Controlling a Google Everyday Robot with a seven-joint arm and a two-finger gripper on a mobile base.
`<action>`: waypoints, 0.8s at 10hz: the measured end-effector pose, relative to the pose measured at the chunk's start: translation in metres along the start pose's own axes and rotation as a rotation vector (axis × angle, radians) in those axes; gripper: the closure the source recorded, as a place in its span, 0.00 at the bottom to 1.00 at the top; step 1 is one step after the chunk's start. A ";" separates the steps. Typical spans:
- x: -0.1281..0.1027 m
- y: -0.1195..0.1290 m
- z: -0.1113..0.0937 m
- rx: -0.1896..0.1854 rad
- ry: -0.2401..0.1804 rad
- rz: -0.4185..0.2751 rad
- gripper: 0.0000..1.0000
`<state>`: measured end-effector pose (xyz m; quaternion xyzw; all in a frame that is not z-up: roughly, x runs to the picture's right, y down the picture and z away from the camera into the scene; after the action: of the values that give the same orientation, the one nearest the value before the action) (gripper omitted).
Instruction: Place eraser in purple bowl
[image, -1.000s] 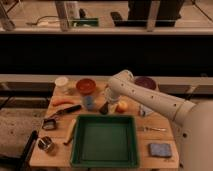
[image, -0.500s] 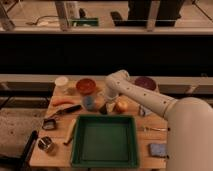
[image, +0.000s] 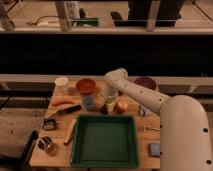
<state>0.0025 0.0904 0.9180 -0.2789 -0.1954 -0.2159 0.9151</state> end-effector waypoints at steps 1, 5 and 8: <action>0.000 0.001 -0.001 -0.010 -0.003 0.005 0.20; 0.008 0.007 0.001 -0.039 -0.020 0.021 0.26; 0.011 0.008 0.008 -0.047 -0.044 0.026 0.45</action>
<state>0.0140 0.0981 0.9266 -0.3076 -0.2069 -0.2022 0.9065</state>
